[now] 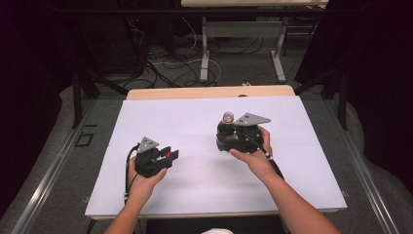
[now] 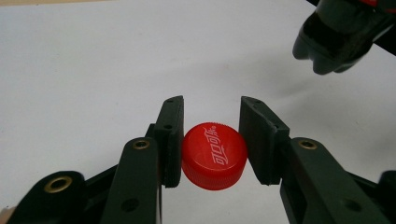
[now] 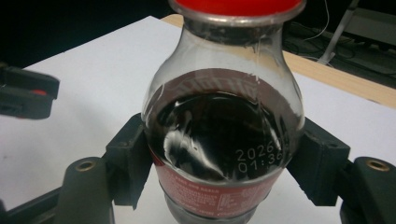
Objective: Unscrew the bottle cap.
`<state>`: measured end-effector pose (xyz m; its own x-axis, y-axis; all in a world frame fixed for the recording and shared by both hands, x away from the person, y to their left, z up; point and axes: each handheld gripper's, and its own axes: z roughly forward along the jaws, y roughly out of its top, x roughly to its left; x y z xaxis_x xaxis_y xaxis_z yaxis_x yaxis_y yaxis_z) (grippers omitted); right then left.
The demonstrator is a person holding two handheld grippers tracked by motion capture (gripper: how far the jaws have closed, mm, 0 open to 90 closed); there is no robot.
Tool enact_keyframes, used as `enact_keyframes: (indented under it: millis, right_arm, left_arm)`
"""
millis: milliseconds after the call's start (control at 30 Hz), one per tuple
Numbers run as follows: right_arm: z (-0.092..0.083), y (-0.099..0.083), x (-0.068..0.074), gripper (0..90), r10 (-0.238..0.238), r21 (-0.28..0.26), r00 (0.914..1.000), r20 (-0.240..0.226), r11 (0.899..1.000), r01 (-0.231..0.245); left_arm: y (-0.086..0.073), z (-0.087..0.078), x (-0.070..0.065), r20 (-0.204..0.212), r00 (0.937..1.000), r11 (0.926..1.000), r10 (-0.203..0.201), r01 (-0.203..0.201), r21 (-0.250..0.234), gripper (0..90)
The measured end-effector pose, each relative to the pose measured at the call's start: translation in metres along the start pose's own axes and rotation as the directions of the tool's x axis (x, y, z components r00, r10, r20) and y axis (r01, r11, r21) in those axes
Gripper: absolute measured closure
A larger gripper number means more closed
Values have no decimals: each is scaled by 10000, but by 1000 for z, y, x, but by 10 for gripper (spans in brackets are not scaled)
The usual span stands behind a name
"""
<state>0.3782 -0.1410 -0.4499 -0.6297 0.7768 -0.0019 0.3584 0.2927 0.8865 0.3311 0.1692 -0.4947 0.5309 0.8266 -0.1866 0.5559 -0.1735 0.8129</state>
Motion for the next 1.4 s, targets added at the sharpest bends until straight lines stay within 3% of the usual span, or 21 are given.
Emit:
enact_keyframes:
  millis: [200,400,533,633,800,1400]
  right_arm:
    - [12,13,-4,301,-30,-27,9996,278,10000,31]
    - [30,18,-5,301,259,-11,9992,289,9997,-259]
    - [45,15,-9,300,377,33,9988,322,9993,-378]
    - [55,12,-11,300,510,161,9980,383,9985,-516]
    - [70,7,-15,300,594,259,9969,524,9978,-608]
    - [103,-13,-15,299,789,304,9952,579,9963,-808]
  left_arm:
    - [-1,0,1,42,10000,10000,-60,60,-2,617]
    - [-3,2,1,7,10000,10000,-75,75,-28,617]
    - [-4,3,1,-73,9999,9998,-132,131,-177,617]
    - [-3,1,3,-20,10000,10000,-83,83,25,617]
    - [-3,1,4,-33,9999,9999,-103,103,-29,617]
    - [-5,2,8,-93,9995,9995,-298,297,-99,617]
